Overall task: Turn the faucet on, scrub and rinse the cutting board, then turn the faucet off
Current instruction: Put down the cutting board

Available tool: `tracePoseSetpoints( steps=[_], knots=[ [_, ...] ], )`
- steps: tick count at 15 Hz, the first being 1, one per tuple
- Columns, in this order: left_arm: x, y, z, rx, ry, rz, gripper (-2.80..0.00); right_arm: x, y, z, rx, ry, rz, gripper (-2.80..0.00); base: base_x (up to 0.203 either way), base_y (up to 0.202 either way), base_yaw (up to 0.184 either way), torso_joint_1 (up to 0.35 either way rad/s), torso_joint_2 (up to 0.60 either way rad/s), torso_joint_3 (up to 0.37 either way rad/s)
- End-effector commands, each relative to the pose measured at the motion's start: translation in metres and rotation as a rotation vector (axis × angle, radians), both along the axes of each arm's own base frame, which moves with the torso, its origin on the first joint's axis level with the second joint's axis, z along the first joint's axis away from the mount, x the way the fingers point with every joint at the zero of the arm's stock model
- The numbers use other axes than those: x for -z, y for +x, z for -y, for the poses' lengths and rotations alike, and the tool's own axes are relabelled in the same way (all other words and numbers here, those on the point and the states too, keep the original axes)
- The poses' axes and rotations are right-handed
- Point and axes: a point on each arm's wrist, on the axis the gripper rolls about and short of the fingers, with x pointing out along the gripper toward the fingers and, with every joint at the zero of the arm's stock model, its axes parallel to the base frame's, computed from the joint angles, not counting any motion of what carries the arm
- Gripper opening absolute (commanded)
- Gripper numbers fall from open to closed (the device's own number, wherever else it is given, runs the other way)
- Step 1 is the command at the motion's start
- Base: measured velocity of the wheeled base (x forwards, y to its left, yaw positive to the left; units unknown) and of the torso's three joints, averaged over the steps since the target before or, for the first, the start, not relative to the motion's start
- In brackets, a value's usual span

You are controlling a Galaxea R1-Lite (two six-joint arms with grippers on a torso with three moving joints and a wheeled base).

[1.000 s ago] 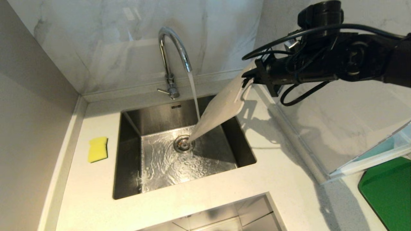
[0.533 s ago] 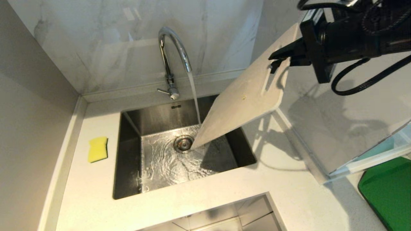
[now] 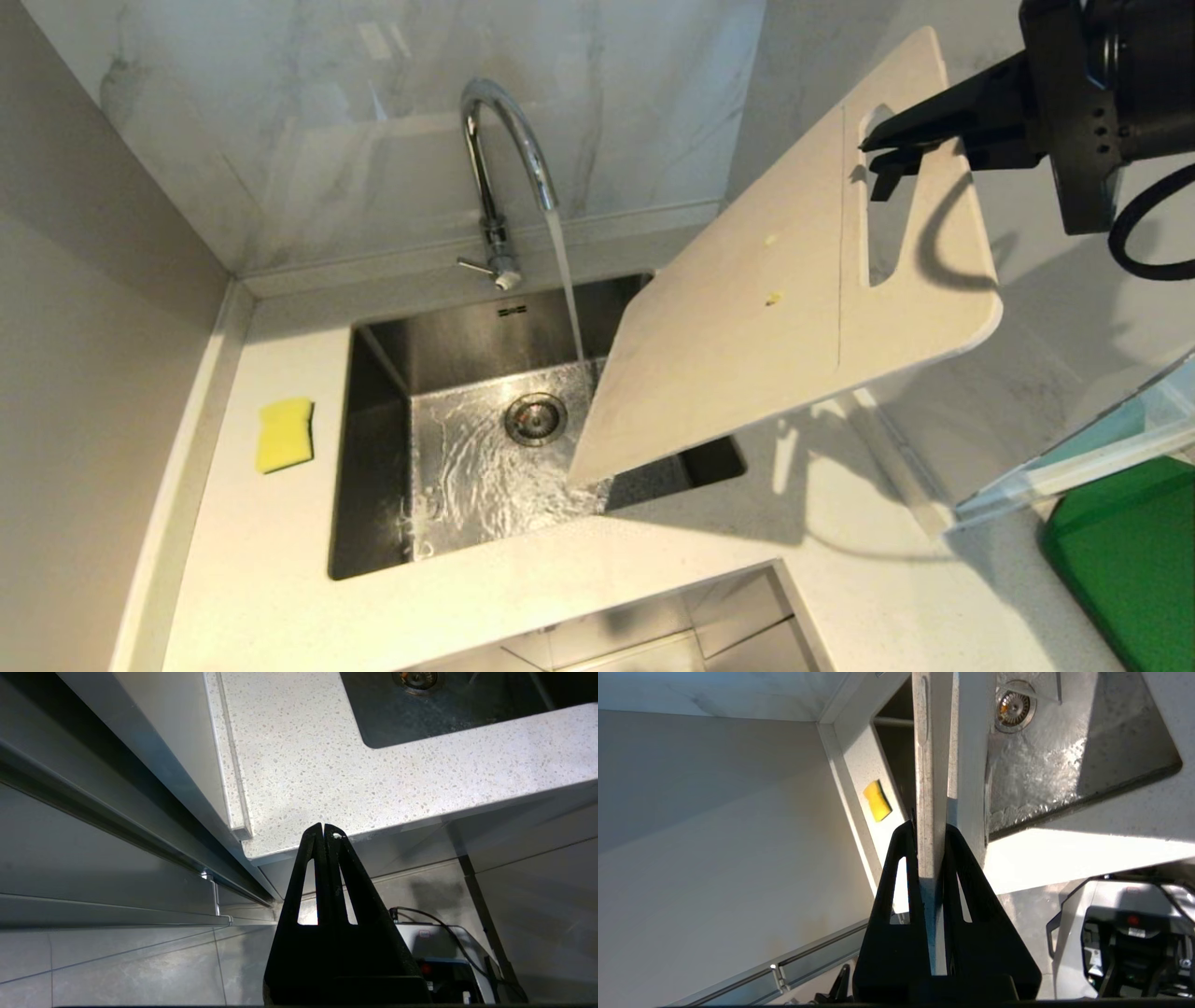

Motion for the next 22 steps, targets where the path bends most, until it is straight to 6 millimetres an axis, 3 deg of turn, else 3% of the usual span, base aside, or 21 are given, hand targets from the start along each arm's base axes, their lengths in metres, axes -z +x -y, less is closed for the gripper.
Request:
tracePoseSetpoints(
  steps=[1, 5, 8, 10, 17, 19, 22],
  knots=[
    [0.000, 0.000, 0.000, -0.001, 0.000, -0.002, -2.80, 0.004, -0.001, 0.000, -0.001, 0.002, -0.024, -2.80, 0.000, 0.000, 0.000, 0.000, 0.00, 0.000],
    [0.000, 0.000, 0.000, -0.001, 0.000, -0.003, -2.80, 0.007, 0.019, -0.005, -0.002, 0.021, 0.032, -2.80, 0.000, 0.000, 0.000, 0.000, 0.00, 0.000],
    [0.000, 0.000, 0.000, -0.001, 0.000, -0.002, -2.80, -0.030, 0.020, -0.005, 0.003, 0.122, 0.264, -2.80, 0.000, 0.000, 0.000, 0.000, 0.00, 0.000],
    [0.000, 0.000, 0.000, -0.001, 0.000, -0.002, -2.80, -0.041, 0.017, -0.004, 0.007, 0.167, 0.351, -2.80, 0.000, 0.000, 0.000, 0.000, 0.00, 0.000],
    [0.000, 0.000, 0.000, -0.001, 0.000, -0.002, -2.80, 0.021, 0.038, 0.011, 0.136, 0.203, 0.025, -2.80, 0.000, 0.000, 0.000, 0.000, 0.00, 0.000],
    [0.000, 0.000, 0.000, -0.001, 0.000, -0.002, -2.80, 0.019, 0.035, 0.012, 0.133, 0.189, 0.044, -2.80, 0.000, 0.000, 0.000, 0.000, 0.00, 0.000],
    [0.000, 0.000, 0.000, -0.001, 0.000, -0.002, -2.80, 0.001, 0.029, 0.012, 0.118, 0.206, 0.127, -2.80, 0.000, 0.000, 0.000, 0.000, 0.00, 0.000]
  ],
)
